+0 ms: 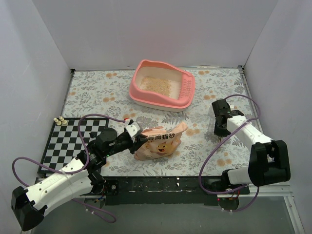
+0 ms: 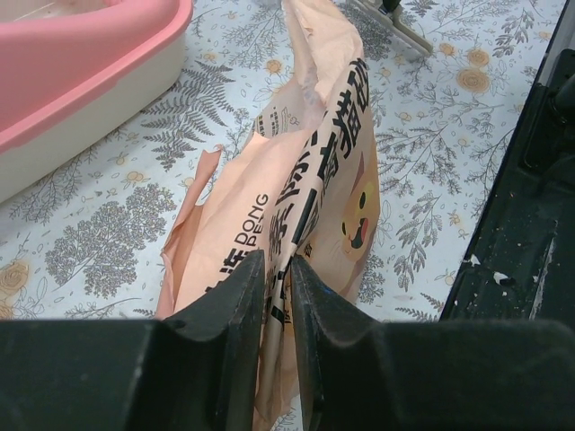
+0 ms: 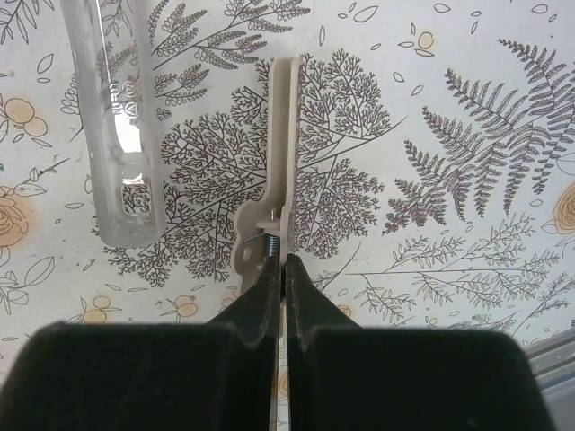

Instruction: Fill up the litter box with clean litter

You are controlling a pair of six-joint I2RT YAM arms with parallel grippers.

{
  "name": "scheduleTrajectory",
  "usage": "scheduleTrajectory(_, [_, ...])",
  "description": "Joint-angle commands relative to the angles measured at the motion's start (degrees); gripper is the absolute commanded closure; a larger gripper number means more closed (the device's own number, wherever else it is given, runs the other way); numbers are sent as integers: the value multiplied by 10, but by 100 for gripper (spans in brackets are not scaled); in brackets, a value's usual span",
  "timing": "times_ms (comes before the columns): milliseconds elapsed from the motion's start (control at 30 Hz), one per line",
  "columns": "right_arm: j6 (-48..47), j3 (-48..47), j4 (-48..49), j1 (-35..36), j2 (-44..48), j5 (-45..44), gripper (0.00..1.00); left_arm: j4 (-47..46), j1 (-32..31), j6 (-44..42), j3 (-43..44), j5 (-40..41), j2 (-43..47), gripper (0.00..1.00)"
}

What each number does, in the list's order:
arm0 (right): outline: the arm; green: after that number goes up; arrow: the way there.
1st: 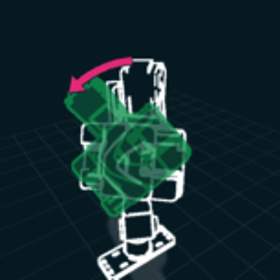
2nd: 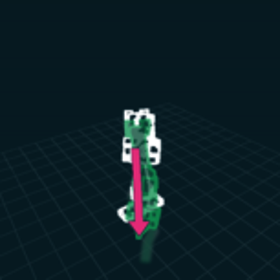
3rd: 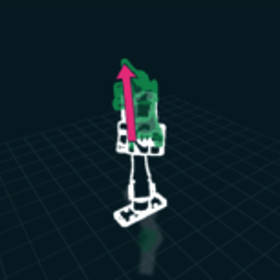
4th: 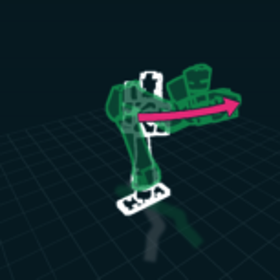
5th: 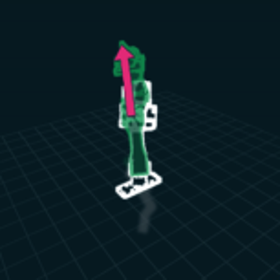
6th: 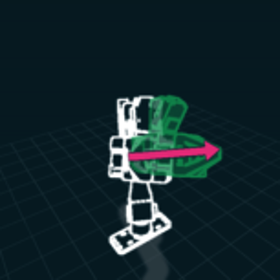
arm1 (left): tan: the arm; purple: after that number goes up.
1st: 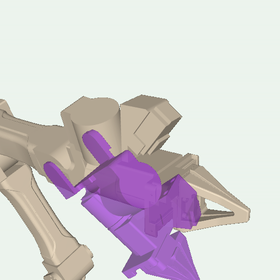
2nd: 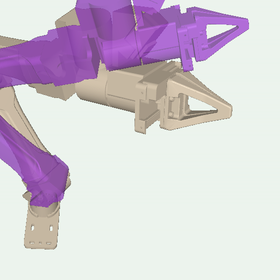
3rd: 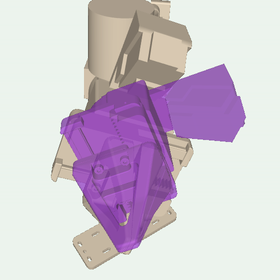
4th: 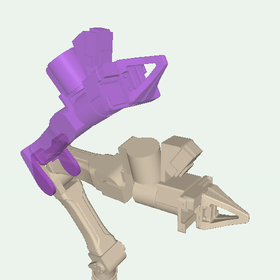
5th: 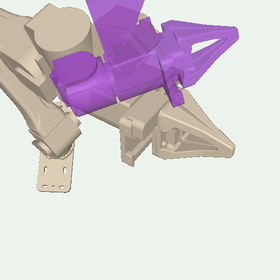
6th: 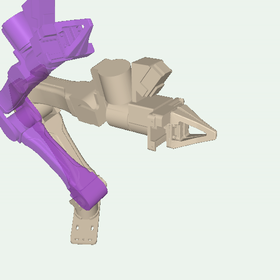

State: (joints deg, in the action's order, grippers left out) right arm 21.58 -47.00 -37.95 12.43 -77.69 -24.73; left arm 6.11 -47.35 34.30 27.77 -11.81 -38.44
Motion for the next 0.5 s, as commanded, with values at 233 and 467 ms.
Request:
scheduleTrajectory(233, [-22,-58,-26,-1,81,33,99,-6,3,-1,27,-12,9,70])
scheduleTrajectory(467, [-53,-209,-71,14,137,113,99,36,3,7,93,-30,-6,46])
